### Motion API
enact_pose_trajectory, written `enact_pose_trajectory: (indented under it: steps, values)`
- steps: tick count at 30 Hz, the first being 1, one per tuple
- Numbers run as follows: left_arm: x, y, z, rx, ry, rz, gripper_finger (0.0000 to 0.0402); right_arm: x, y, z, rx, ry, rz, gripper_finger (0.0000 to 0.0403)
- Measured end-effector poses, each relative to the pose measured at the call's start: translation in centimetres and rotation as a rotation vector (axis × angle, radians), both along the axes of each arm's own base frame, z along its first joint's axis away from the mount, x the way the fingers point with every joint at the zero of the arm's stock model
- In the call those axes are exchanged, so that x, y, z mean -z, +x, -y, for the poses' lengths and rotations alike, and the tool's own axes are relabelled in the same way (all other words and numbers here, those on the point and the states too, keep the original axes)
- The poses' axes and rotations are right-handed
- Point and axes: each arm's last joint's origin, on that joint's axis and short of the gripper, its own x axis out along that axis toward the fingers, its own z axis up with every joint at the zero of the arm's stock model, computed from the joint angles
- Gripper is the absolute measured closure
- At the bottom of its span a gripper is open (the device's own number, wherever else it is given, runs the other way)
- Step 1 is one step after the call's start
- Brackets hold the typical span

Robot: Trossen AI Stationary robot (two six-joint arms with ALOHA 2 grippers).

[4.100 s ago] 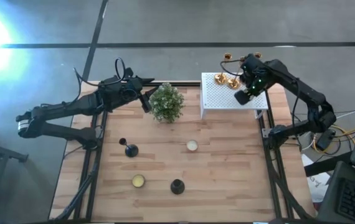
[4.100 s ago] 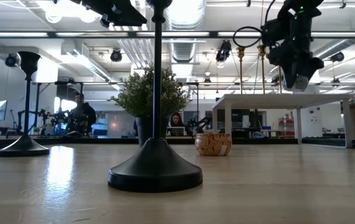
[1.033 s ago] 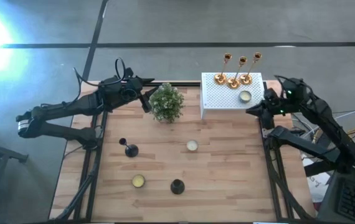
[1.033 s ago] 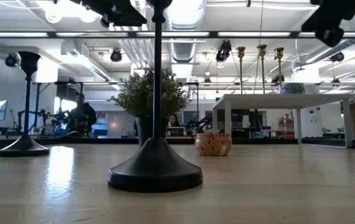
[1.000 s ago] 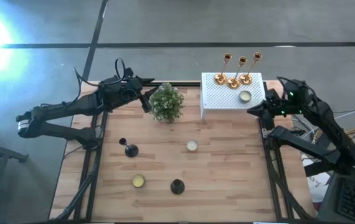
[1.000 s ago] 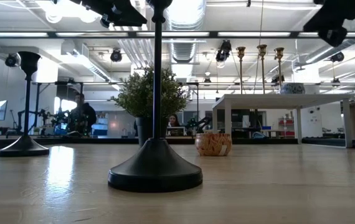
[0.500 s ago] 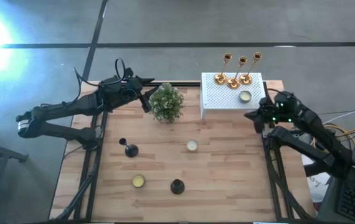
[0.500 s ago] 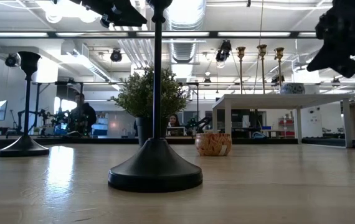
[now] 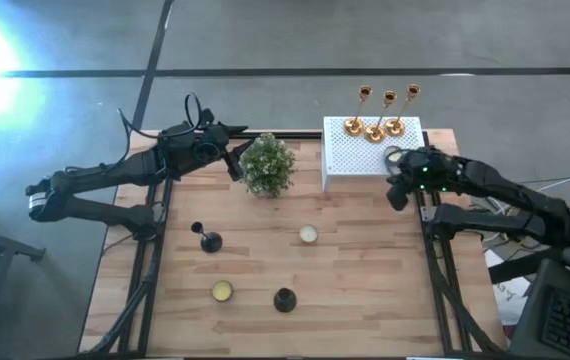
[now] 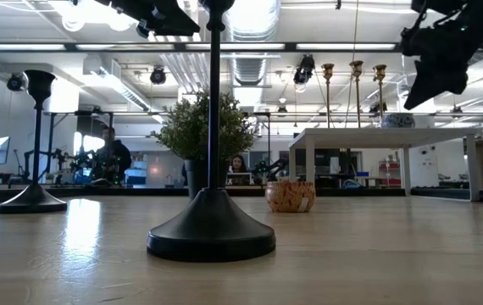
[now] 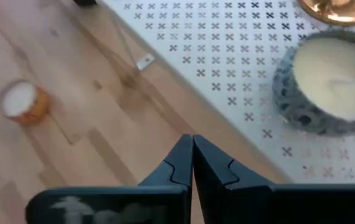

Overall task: Pick & Place candle stick holders
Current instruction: Put the blue scented candle on the shelf

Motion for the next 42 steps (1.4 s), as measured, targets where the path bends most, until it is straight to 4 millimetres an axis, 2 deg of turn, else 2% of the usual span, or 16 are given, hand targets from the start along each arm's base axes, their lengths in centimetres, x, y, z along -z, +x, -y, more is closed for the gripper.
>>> enact_pose_trajectory:
  steps: [5,14,27,42]
  values:
    - [0.0,0.0,0.0,0.000,0.000,0.000,0.0223,-0.3,1.4,-0.3,0.058,-0.083,-0.074,0.0395]
    - [0.0,0.0,0.0,0.001,0.000,0.000,0.0223,-1.0,1.7,-0.3,0.198,-0.061,-0.036,0.0395]
    - [0.0,0.0,0.0,0.000,0.000,0.000,0.0223,0.2,3.3,0.4,0.297,-0.047,-0.118,0.0395]
    - [0.0,0.0,0.0,0.000,0.000,0.000,0.0223,0.4,3.2,1.6,0.448,-0.068,-0.125,0.0395]
